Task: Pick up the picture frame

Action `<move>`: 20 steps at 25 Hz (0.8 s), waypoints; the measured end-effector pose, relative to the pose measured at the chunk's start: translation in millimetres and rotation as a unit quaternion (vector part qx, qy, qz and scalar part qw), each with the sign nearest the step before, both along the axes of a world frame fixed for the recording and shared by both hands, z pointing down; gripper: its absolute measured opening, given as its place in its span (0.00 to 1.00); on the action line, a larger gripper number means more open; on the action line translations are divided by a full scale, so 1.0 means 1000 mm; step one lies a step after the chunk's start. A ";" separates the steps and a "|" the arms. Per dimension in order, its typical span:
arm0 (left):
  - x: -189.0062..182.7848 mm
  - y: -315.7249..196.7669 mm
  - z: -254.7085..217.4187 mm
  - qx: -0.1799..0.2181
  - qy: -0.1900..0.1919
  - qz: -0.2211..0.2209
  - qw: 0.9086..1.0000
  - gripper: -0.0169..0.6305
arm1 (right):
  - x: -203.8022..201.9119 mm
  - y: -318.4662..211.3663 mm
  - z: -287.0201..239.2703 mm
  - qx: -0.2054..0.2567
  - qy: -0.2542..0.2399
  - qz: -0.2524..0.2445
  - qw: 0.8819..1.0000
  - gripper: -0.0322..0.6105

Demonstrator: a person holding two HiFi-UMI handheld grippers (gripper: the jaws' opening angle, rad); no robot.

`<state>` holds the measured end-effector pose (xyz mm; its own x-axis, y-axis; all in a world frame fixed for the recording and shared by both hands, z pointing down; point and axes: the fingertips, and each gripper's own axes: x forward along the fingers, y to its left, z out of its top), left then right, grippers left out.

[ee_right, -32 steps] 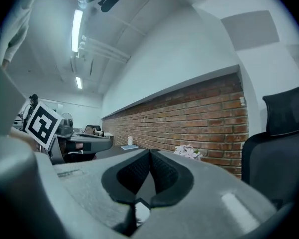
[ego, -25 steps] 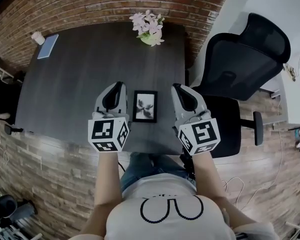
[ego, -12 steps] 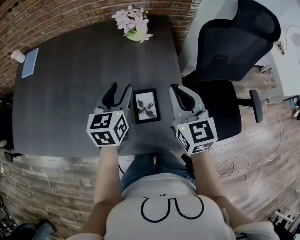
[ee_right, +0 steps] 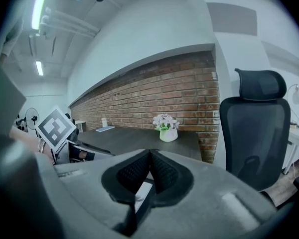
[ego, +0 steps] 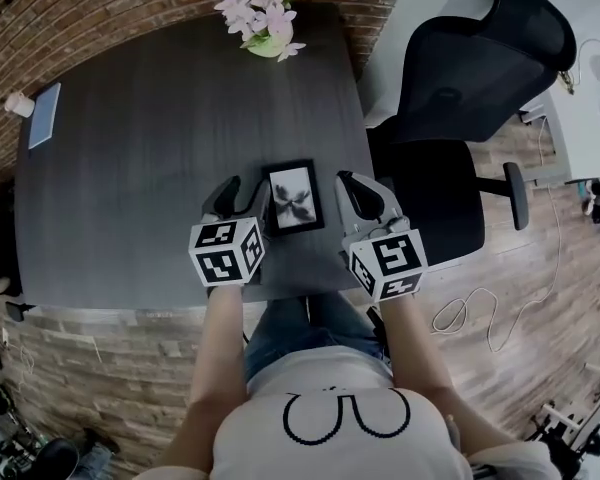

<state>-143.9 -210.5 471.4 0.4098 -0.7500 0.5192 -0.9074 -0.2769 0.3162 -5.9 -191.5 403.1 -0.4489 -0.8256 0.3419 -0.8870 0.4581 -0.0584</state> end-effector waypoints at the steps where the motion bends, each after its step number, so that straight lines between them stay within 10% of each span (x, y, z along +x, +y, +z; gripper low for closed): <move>1: 0.001 0.002 0.008 -0.010 -0.004 -0.002 1.000 0.34 | 0.000 0.000 0.007 -0.009 -0.001 0.000 1.000 0.05; 20: 0.025 0.029 0.107 -0.161 -0.046 -0.011 0.986 0.25 | 0.005 -0.011 0.081 -0.094 -0.002 -0.021 0.995 0.05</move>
